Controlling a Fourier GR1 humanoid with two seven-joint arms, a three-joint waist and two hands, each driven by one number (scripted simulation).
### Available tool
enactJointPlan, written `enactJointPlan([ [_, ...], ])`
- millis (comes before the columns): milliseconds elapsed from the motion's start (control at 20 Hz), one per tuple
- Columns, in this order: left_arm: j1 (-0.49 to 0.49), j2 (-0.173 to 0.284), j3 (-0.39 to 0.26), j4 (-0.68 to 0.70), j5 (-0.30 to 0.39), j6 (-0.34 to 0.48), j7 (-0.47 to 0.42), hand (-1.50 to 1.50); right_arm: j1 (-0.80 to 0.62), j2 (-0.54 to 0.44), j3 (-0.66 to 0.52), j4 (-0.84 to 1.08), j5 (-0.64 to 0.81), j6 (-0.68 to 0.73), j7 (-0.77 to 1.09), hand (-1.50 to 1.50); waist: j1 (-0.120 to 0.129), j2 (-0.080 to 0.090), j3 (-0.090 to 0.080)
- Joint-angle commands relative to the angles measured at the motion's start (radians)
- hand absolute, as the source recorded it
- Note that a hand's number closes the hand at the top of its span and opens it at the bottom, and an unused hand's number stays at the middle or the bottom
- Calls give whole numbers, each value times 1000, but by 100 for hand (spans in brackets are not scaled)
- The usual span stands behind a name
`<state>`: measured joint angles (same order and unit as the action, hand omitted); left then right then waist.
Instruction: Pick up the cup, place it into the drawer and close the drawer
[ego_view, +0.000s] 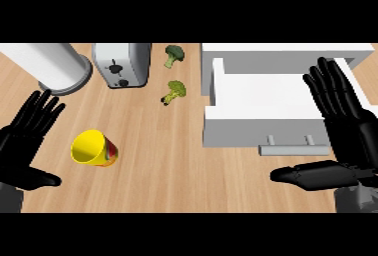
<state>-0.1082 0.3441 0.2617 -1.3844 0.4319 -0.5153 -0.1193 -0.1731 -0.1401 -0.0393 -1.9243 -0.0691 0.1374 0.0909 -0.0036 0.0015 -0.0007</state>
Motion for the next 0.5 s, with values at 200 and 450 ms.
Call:
enactJointPlan([
  [200, -61, -1, -1, 312, -185, -29, -226, -150, -118, -55, -78, 113, -39, 44, -6, -150, 2, 0, 0],
  [450, -150, 7, -2, 598, -295, -17, -394, -150, -116, -7, -37, 55, -18, -5, 31, -150, -5, 2, -1],
])
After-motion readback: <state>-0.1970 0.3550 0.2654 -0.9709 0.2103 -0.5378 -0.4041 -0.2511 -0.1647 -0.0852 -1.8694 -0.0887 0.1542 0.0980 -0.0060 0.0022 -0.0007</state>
